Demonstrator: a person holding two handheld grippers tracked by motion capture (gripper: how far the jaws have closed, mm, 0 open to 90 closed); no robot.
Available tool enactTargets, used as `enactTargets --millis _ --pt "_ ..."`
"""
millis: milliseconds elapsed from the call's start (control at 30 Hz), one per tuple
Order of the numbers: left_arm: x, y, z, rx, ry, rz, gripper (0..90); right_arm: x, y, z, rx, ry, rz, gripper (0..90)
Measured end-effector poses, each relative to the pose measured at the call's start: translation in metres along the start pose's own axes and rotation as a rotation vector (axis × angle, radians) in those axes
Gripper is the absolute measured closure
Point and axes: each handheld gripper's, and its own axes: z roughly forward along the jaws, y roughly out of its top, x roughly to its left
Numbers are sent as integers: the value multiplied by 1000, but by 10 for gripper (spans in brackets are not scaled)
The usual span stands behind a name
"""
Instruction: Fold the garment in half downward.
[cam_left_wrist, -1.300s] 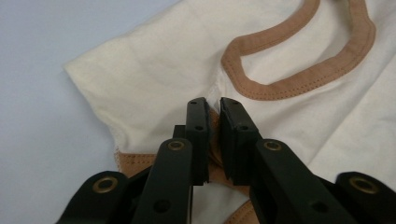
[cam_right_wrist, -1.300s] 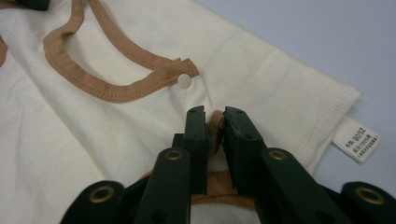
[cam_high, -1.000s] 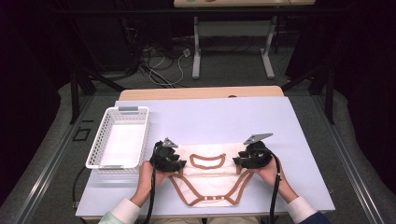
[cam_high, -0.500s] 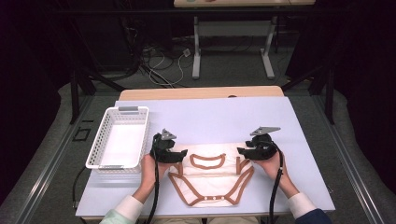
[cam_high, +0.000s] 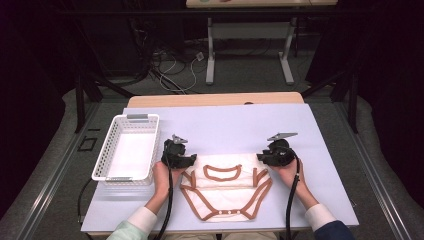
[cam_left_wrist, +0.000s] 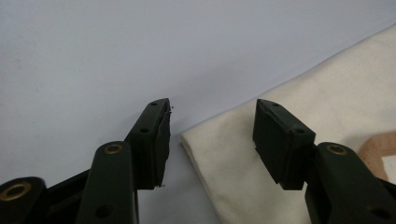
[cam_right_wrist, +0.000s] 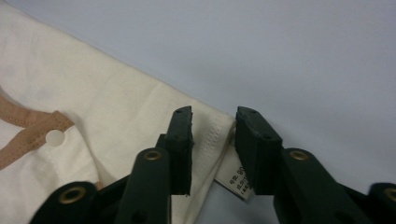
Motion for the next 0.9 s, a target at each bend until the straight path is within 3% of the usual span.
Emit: enactTargets --millis 133,233,333,433,633,900 --pt "-2 -1 -1 -5 -11 21 593 -1 -2 1 -8 -6 -2 767" --pt "-5 -4 -1 -25 -46 36 737 0 -2 1 -17 10 9 842" --pt "-7 -3 -1 -11 -67 61 849 1 -3 1 -18 11 11 870" --pt "-5 -3 -1 -22 -80 54 867 2 -3 1 -29 4 1 877" --pt "-3 -1 0 -48 -39 63 871 5 3 4 -62 -25 -35 880" --pt "-4 5 2 -98 8 73 869 2 10 3 -89 -54 -43 879"
